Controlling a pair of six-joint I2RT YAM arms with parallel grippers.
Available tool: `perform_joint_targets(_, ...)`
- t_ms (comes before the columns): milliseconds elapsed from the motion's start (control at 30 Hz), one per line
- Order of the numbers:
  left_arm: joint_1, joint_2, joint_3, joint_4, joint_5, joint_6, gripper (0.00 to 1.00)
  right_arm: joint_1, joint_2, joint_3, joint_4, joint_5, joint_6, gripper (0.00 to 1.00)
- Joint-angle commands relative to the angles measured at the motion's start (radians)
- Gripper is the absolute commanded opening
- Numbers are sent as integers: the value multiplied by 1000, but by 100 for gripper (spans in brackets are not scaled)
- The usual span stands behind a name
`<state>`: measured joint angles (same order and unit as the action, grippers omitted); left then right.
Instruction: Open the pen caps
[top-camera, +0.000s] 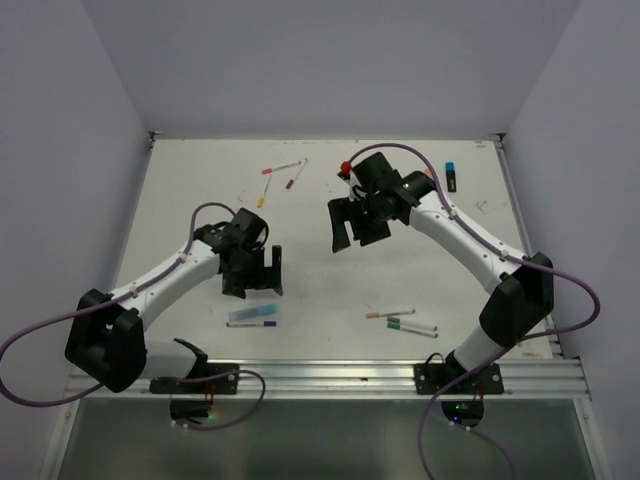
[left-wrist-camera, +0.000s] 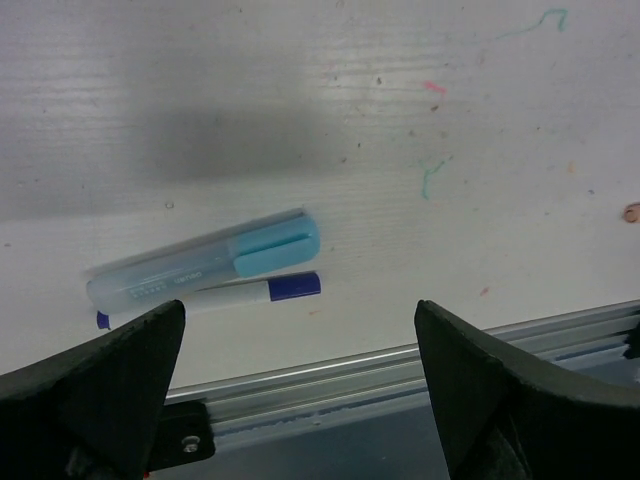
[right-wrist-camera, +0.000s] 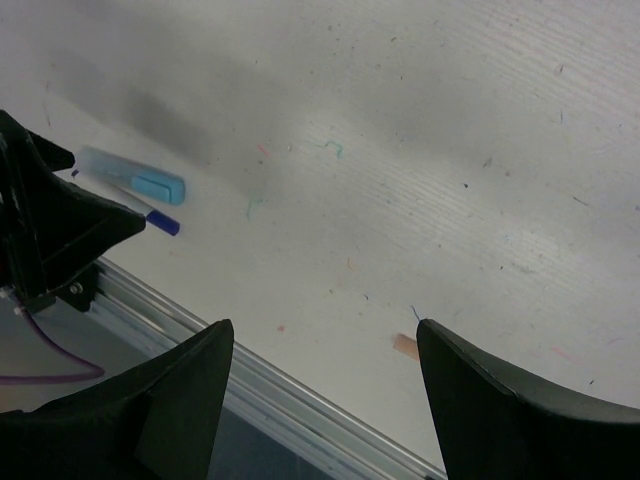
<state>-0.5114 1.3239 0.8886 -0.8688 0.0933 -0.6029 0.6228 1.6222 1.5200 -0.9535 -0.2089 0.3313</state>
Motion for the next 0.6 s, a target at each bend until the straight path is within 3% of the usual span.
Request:
perform_joint_targets(0, 36, 24, 70, -4, 51, -158, 100, -6, -67, -12, 1, 2, -20, 78)
perform_joint_targets(133, 115, 29, 69, -32, 68, -271, 99, -8, -76, -21, 2, -6, -15, 78)
perform_joint_targets(200, 157, 0, 52, -10, 85, -392, 88, -8, -71, -20, 2, -20, -15, 78)
perform_joint_targets(333, 166, -66, 10, -10, 39, -687, 86, -8, -68, -14, 5, -24, -17, 78)
perform_joint_targets(367, 165, -81, -13, -6, 42, -793, 81, -8, -68, -15, 5, -24, -15, 78)
perform_joint_targets(433, 165, -101, -49, -16, 52, -900, 68, -8, -71, -18, 4, -27, -18, 78)
perform_joint_targets(567, 159, -127, -59, -59, 22, -983, 63, -8, -93, -30, -4, -29, -32, 78)
